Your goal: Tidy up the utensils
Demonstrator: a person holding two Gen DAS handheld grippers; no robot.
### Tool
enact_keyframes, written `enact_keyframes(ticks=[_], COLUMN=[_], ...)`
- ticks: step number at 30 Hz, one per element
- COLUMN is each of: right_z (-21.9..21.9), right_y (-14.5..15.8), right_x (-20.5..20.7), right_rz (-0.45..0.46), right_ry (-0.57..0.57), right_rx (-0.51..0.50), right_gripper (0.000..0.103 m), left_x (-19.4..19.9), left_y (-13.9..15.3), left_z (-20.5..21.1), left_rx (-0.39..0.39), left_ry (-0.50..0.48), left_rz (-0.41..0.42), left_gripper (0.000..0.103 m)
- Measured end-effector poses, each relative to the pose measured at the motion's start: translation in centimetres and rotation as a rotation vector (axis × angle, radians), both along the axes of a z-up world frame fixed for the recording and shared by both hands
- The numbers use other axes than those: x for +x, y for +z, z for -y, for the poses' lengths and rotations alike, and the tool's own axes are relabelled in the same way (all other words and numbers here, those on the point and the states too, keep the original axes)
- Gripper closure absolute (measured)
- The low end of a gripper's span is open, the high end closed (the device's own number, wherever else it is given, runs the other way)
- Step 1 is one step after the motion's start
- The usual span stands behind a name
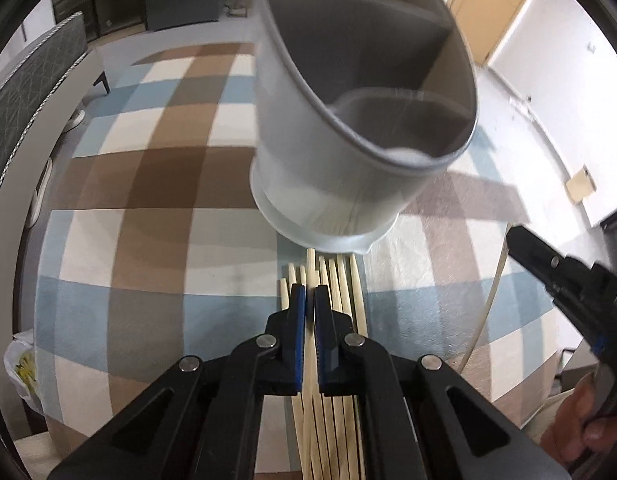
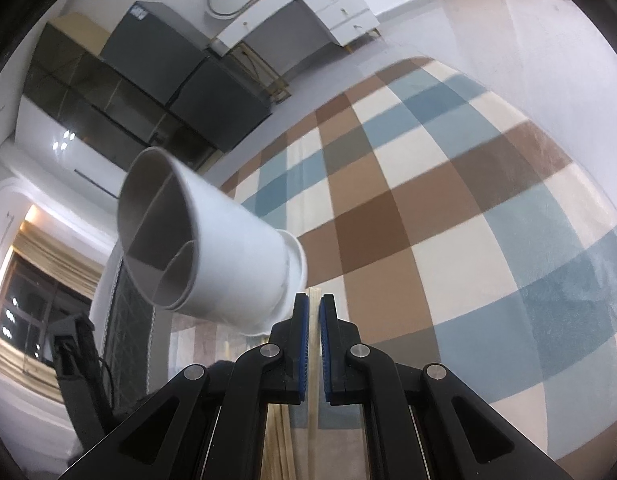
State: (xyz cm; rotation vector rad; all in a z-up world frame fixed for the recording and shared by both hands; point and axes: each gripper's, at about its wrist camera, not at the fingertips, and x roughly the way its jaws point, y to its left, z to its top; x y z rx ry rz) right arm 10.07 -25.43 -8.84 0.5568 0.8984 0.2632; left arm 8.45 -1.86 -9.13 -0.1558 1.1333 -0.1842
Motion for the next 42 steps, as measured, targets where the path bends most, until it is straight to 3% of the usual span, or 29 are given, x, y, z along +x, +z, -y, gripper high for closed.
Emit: enact_keyframes(ticks=[5, 9, 12, 14, 17, 19, 21, 23, 25, 28, 36, 40, 42], right_z=[-1.2, -2.1, -3.0, -2.9, -2.1, -1.8, -1.6, -1.5, -1.4, -1.8, -5.0, -7.1, -7.3], right_y=[2.3, 3.7, 4.2, 4.2, 3.7, 2.9, 1.9, 0.6, -0.8, -2.3, -4.7, -4.9, -5.0], right_x=[-1.8, -3.7, -4.8, -5.1, -5.2, -4.9, -4.5, -3.7, -2.6, -0.9, 2.5, 2.4, 2.3], right_rz=[0.093, 0.150, 0.168, 0.165, 0.124, 0.081, 0.032, -0.028, -0.086, -0.139, -0.185, -0.127, -0.102], right_ry=[0.035, 0.054, 0.081, 0.079, 0.058, 0.054, 0.038, 0.035, 0.036, 0.031, 0.085, 0.109, 0.123], right_rx=[-0.056, -0.101, -0.143, -0.146, -0.131, -0.126, -0.144, -0.144, -0.155, -0.220, -0.439, -0.606, -0.609], right_gripper=[0.099, 0.103, 0.103, 0.103, 0.100, 0.098, 0.087, 0.071, 0.070, 0.070, 0.067, 0.075, 0.094], left_x=[-2.5, -4.2, -4.4, -3.6, -3.5, -2.6, -2.3, -2.1, -2.0, -2.0, -0.8, -0.1, 0.3], left_y=[3.3, 5.7, 6.5, 5.9, 4.8, 3.2, 1.8, 1.2, 1.1, 1.7, 0.9, 0.1, -0.4], left_z=[-2.0, -1.1, -0.4, -0.7, -1.9, -2.8, -3.5, -3.7, -3.7, -3.6, -4.5, -4.1, -3.4], left_rx=[-0.068, -0.061, -0.049, -0.073, -0.067, -0.050, -0.062, -0.056, -0.055, -0.040, -0.028, -0.019, -0.021], left_ry=[0.042, 0.035, 0.023, 0.026, 0.065, 0.092, 0.113, 0.129, 0.132, 0.141, 0.154, 0.138, 0.118], left_rz=[0.100, 0.185, 0.195, 0.159, 0.102, 0.022, -0.037, -0.062, -0.061, -0.016, -0.038, -0.062, -0.076], left_gripper=[0.103, 0.103, 0.103, 0.103, 0.103, 0.101, 0.100, 0.090, 0.069, 0.058, 0.057, 0.057, 0.057])
